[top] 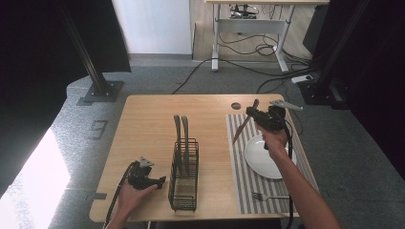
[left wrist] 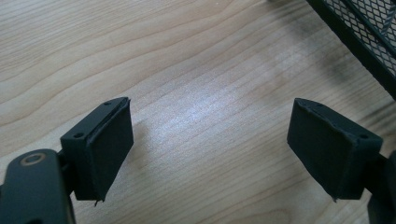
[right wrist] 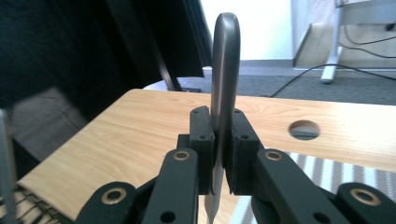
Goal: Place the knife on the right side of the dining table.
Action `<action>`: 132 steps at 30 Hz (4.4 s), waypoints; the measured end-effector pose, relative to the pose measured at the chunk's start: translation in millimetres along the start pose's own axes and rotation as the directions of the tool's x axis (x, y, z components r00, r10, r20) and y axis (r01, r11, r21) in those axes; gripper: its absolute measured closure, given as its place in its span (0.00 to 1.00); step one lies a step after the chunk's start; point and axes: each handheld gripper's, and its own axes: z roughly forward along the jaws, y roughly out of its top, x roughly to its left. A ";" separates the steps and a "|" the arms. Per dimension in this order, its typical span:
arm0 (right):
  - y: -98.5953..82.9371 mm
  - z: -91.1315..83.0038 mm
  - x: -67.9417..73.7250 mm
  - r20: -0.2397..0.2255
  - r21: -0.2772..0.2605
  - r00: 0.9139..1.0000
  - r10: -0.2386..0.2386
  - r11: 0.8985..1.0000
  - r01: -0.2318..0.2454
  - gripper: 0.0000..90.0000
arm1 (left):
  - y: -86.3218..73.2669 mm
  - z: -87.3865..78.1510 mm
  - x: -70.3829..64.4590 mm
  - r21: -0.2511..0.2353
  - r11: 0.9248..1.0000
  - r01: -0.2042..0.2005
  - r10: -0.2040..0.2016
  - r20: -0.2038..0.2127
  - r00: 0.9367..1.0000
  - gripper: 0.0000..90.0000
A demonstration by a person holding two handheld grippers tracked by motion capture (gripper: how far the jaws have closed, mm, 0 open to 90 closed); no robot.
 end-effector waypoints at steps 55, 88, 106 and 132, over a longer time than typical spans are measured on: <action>-19.6 43.6 -74.0 0.142 -0.094 0.974 0.177 0.982 -0.165 0.90 | -1.1 0.6 0.9 0.004 1.000 -0.002 0.002 -0.003 1.000 0.16; -42.2 32.6 -124.9 0.250 -0.027 0.922 0.297 0.954 -0.300 0.80 | -1.4 1.8 -0.1 0.016 1.000 -0.006 0.006 0.000 1.000 0.16; -59.0 32.2 -146.5 0.268 -0.024 0.881 0.389 0.917 -0.397 0.76 | -1.6 2.4 -0.4 0.018 1.000 -0.006 0.006 0.001 1.000 0.16; -82.6 41.0 -176.5 0.308 0.018 0.825 0.474 0.864 -0.503 0.68 | -1.9 2.9 -0.4 0.023 1.000 -0.004 0.004 0.001 1.000 0.16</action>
